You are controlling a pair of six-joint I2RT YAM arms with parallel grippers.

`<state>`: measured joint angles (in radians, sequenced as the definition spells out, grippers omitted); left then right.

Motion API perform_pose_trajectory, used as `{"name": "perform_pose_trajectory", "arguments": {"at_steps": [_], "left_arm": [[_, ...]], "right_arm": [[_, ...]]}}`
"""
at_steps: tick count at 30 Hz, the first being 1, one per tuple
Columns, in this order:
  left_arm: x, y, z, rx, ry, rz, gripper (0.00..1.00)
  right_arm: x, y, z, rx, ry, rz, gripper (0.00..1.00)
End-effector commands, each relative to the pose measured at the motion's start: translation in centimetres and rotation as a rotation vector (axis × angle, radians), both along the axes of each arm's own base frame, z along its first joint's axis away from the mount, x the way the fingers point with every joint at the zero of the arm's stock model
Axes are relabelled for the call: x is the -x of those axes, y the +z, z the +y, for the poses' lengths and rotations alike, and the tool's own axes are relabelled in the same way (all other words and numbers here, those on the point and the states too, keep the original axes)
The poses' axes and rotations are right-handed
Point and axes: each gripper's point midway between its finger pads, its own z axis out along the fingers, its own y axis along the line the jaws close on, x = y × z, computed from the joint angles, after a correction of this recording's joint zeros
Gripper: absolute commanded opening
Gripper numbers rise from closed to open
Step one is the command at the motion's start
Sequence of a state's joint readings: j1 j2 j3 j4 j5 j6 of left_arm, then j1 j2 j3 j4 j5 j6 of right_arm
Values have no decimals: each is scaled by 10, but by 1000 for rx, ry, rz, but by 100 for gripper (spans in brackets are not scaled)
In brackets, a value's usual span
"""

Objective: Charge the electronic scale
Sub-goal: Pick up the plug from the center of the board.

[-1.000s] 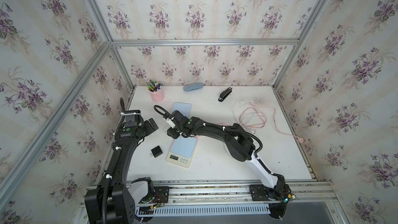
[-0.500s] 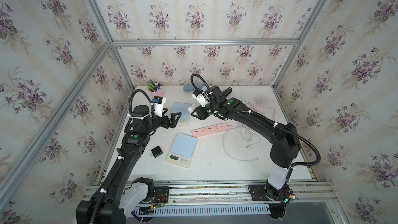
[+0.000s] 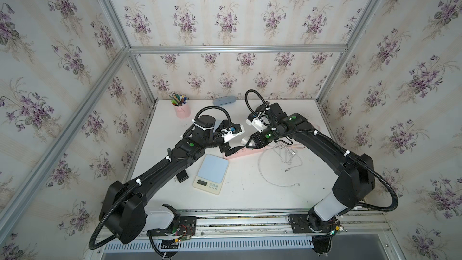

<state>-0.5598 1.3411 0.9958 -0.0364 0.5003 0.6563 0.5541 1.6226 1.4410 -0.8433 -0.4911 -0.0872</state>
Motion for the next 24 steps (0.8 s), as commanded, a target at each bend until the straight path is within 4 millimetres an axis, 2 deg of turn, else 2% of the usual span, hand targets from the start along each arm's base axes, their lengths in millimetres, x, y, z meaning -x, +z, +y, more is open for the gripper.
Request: {"name": "perform_pose_trajectory", "arguments": {"at_steps": [1,3,6,8,9,10,15,17,21,24], "left_arm": [[-1,-4,-8,-73,-74,-135,99],[3,-12,-14,-105,-106,-149,99],[7,-21,-21,-142,-140,-159,95],[9,-21,-25,-165,-153,-192,92],[7,-34,-29,-195,-161,-183,90],[6,-38,-32,-217,-164,-194,89],[1,-48,-45,-257,-175,-215,84],[-2,-47,-48,-258,-169,-220,76],[-7,-38,-49,-217,-129,-232,50],[-7,-35,-49,-197,-109,-212,37]], "right_arm": [[15,6,4,-38,86,36,39],[7,7,-5,-43,67,52,39],[6,7,-8,-38,74,77,39],[8,7,-8,-52,85,101,39],[8,7,-7,-57,85,105,39],[9,8,-6,-65,88,109,39],[17,11,-2,-106,116,141,40],[20,11,-2,-115,123,146,40],[21,10,-1,-125,123,162,40],[22,13,3,-158,139,157,40]]}}
